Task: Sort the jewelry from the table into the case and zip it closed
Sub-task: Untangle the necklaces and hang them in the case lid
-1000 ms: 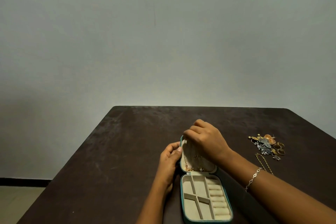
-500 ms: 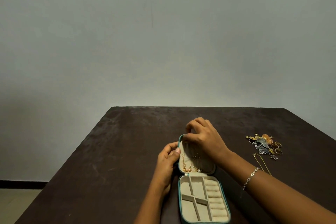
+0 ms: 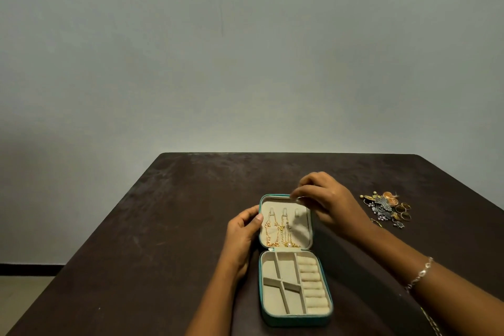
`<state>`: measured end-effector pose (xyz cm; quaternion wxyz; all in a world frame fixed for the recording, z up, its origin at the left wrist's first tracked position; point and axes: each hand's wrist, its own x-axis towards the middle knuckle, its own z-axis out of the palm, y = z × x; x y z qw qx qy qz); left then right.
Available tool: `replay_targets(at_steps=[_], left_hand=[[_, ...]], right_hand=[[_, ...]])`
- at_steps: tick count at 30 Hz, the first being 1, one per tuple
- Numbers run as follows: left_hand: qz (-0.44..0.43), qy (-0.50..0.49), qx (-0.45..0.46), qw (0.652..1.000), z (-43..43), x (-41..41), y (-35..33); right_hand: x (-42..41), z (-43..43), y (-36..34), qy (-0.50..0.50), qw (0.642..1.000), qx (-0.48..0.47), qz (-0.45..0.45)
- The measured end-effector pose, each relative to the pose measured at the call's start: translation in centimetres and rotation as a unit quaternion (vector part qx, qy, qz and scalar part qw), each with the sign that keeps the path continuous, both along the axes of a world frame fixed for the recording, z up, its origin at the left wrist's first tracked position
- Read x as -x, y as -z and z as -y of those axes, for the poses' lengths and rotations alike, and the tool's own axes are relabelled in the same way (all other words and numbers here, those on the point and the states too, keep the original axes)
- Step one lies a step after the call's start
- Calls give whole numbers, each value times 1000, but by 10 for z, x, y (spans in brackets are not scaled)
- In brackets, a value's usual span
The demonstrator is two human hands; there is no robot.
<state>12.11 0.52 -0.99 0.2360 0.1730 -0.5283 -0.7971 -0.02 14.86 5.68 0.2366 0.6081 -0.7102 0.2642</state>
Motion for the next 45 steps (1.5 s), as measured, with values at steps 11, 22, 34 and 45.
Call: replay_targets(at_steps=[11, 22, 34, 45], left_hand=[[42, -24, 42, 998, 0, -2, -2], [67, -48, 94, 992, -3, -4, -7], [37, -82, 449, 889, -55, 8, -75], [61, 28, 403, 913, -165, 87, -41]], right_hand=[[-13, -138, 27, 38, 992, -4, 121], [-26, -220, 49, 73, 968, -27, 238], [-24, -230, 56, 54, 936, -158, 309], [-25, -225, 63, 85, 960, -205, 169]])
